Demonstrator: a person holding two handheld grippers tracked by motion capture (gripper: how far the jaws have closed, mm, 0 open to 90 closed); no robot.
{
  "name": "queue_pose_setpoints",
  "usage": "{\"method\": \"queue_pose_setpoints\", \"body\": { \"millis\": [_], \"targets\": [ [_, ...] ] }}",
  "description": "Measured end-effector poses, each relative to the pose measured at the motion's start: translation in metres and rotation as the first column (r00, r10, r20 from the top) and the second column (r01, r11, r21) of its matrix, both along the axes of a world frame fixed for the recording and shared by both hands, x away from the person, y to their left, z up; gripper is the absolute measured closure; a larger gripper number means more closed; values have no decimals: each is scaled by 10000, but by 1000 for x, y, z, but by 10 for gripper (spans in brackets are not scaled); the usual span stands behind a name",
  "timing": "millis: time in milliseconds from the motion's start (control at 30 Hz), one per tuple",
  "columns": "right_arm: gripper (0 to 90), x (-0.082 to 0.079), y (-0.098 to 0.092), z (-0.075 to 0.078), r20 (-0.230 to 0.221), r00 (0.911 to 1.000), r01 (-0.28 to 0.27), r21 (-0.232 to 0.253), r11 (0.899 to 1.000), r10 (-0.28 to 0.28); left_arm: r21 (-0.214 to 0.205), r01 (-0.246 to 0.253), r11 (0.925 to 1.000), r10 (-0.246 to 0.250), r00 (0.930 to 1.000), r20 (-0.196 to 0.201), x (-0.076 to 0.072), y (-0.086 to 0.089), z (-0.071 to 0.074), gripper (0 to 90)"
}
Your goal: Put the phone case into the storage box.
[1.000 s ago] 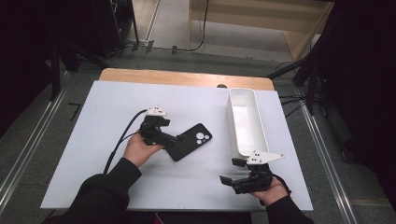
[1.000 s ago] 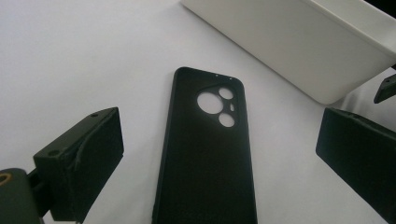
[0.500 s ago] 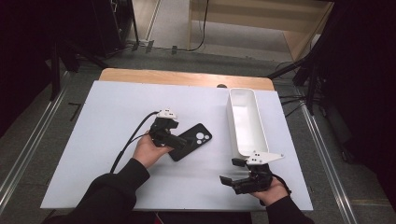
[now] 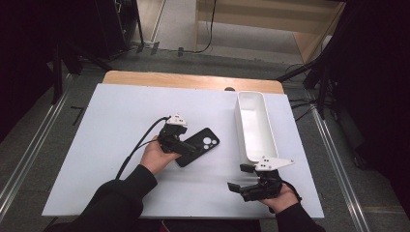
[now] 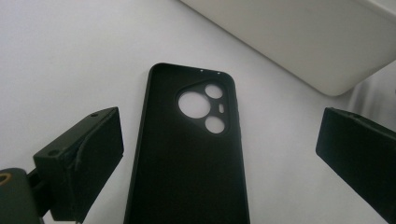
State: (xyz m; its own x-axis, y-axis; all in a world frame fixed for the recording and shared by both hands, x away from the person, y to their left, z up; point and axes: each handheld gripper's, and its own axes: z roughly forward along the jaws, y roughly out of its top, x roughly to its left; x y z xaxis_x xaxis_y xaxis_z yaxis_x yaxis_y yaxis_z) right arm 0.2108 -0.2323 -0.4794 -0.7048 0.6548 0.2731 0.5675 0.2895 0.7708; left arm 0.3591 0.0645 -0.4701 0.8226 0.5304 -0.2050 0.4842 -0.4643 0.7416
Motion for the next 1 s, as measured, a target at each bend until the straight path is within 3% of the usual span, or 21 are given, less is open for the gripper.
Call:
{"method": "queue_pose_setpoints", "body": {
  "millis": [133,367,467,700,1000],
  "targets": [
    [129,0,0,0,-5,10000,-15,10,10000,15,-1,-48,10000,48,10000,45,2,-1,-4,5],
    [129,0,0,0,-7,10000,-25,11,10000,25,396,24,9992,-25,10000,30,3,-2,-13,4],
    [129,0,0,0,-7,10000,-30,12,10000,30,292,-9,9996,7,10000,60,3,-2,-18,4],
    [129,0,0,0,-3,10000,-70,-4,10000,70,488,-156,9987,153,9999,65,3,-1,-26,2],
    [129,0,0,0,5,10000,-98,-8,10000,98,963,-108,9953,99,9999,99,1,-5,-36,2]
  ]
}}
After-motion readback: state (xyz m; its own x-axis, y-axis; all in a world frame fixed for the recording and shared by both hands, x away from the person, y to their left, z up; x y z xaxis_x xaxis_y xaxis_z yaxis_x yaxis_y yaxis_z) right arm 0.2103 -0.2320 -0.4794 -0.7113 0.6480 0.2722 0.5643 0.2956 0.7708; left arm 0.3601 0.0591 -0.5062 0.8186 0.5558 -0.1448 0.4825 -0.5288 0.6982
